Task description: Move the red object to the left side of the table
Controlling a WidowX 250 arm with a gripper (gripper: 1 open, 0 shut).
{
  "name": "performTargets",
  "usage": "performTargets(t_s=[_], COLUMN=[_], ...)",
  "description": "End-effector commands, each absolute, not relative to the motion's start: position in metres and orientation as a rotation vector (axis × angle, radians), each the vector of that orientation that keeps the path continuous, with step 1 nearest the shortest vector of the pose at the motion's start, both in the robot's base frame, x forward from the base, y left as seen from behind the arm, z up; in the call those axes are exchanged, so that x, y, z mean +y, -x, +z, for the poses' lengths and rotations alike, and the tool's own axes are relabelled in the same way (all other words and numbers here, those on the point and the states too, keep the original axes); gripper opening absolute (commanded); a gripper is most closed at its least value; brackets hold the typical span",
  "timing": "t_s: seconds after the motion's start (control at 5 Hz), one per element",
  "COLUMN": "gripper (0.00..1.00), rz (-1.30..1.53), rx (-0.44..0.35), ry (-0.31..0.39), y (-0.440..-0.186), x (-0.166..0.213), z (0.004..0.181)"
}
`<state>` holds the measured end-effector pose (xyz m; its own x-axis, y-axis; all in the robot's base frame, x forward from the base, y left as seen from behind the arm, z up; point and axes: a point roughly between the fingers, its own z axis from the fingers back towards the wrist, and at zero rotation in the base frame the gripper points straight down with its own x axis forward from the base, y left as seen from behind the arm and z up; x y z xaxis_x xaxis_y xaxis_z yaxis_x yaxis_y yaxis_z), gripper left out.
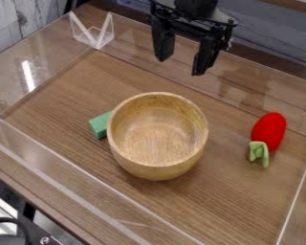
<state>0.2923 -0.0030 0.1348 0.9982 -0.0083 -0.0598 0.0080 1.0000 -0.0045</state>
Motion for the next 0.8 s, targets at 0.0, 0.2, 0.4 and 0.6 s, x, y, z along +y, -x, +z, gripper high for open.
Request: performTargets(t_s=[0.0, 0.2, 0.4, 0.6], gripper=[1.0, 1.0, 1.0, 1.0], rz=[-0.017, 0.007, 0.026, -0.044], rx=[0.095, 0.112, 0.127, 0.149], ry=[0.014, 0.028, 0.04, 0.046], y=[-0.288, -0.293, -0.299, -0.305], x=[-0.006, -0.019, -0.031, -0.049], z=[0.128, 0.127, 0.129, 0.118])
